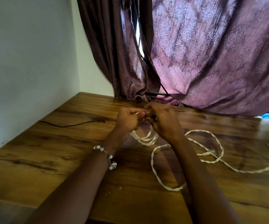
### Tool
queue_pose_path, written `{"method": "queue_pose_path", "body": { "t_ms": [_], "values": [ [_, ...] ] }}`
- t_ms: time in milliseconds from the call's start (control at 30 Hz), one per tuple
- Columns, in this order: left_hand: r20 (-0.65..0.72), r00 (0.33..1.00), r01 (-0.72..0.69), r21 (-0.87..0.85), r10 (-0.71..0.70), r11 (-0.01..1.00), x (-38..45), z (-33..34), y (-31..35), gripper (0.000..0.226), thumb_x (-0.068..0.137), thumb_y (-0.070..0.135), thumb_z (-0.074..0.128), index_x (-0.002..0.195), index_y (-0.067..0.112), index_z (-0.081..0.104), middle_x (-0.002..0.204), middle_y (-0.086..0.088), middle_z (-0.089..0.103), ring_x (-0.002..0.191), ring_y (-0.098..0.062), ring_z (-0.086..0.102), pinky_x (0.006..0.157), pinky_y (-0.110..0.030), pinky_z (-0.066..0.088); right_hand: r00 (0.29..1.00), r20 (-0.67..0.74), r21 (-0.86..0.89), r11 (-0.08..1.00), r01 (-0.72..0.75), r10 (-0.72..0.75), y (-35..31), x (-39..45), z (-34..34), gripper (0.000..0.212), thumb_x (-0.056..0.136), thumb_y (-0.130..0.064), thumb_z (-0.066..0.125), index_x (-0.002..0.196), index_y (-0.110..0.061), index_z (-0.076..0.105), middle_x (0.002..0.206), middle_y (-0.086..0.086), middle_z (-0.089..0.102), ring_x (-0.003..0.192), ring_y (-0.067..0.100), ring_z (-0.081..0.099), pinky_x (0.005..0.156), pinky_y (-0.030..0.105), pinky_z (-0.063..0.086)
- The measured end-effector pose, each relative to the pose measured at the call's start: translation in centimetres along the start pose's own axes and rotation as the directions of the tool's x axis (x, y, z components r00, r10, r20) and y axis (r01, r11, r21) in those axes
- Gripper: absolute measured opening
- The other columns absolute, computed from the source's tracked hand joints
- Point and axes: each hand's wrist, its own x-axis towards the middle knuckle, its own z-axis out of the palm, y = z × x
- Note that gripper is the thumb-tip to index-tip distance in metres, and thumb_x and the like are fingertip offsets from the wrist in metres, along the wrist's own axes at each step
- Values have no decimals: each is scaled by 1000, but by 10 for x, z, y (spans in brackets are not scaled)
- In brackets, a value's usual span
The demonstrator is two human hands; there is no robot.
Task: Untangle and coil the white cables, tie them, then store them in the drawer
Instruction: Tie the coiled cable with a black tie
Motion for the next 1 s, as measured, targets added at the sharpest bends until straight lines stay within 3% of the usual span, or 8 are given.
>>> {"method": "queue_pose_path", "body": {
  "t_ms": [200, 300, 367, 467, 600, 767, 900, 1000],
  "values": [
    [84, 985, 162, -182, -149, 970, -5, -7, 8, 8, 86, -1, 62, 85, 1, 69, 53, -2, 66, 35, -4, 47, 36, -15, 26, 987, 26, -196, 968, 159, -157, 0, -3, 10, 65, 70, -12, 74, 129, 3, 52, 87, 20, 68, 77, 40, 64, 67, 43, 55],
    [9, 986, 165, -145, -165, 976, -3, -9, 7, 8, 79, 0, 71, 87, 1, 70, 56, -3, 66, 35, -6, 50, 36, -16, 32, 992, 102, 44, 996, 71, -75, -2, -4, 3, 56, 80, -30, 65, 128, -4, 56, 87, 10, 71, 81, 29, 66, 74, 41, 54],
    [-16, 992, 125, -97, -127, 987, -2, -10, 8, 17, 75, 2, 75, 92, 1, 71, 65, -6, 69, 46, -8, 58, 44, -19, 41, 997, 14, 316, 945, -80, 79, -4, -1, -4, 33, 86, -22, 60, 114, -5, 66, 90, 6, 73, 81, 20, 68, 72, 38, 54],
    [43, 997, 61, -123, -56, 991, -4, -6, 12, 22, 78, -3, 71, 99, -1, 69, 78, -10, 71, 57, -11, 67, 52, -23, 52, 898, -119, 626, 734, -264, 424, 7, -2, -6, 20, 94, -13, 53, 102, -2, 68, 88, 7, 73, 85, 19, 70, 78, 34, 56],
    [82, 988, -121, -85, 128, 989, -9, 3, 15, 21, 81, -6, 67, 102, -2, 66, 79, -9, 69, 59, -5, 65, 52, -15, 49, 718, 196, 753, 366, -547, 668, 17, -9, -4, 24, 96, 2, 45, 91, 0, 68, 85, 10, 73, 79, 21, 70, 70, 31, 56],
    [77, 918, -397, 174, 389, 901, -8, 3, 8, 20, 83, 8, 68, 102, 4, 67, 91, -8, 71, 83, -15, 67, 76, -28, 54, 605, 610, 758, -155, -633, 512, 16, -16, -7, 37, 90, 16, 30, 90, 5, 65, 70, 15, 70, 59, 21, 68, 54, 31, 58],
    [197, 747, -642, 461, 635, 613, -7, 0, 5, 21, 85, 10, 58, 102, 4, 67, 87, -7, 70, 77, -7, 60, 69, -23, 49, 593, 684, 722, -285, -630, 424, 12, -21, -4, 45, 88, 16, 33, 71, 3, 72, 63, 15, 69, 51, 19, 67, 48, 27, 56],
    [214, 684, -699, 464, 697, 544, -12, 4, 9, 20, 85, -5, 55, 103, -4, 65, 90, -11, 66, 79, 6, 57, 65, -15, 48, 606, 697, 717, -337, -610, 383, 9, -20, -3, 28, 78, 8, 47, 72, 2, 74, 70, 17, 71, 58, 21, 70, 52, 28, 57]
  ]
}}
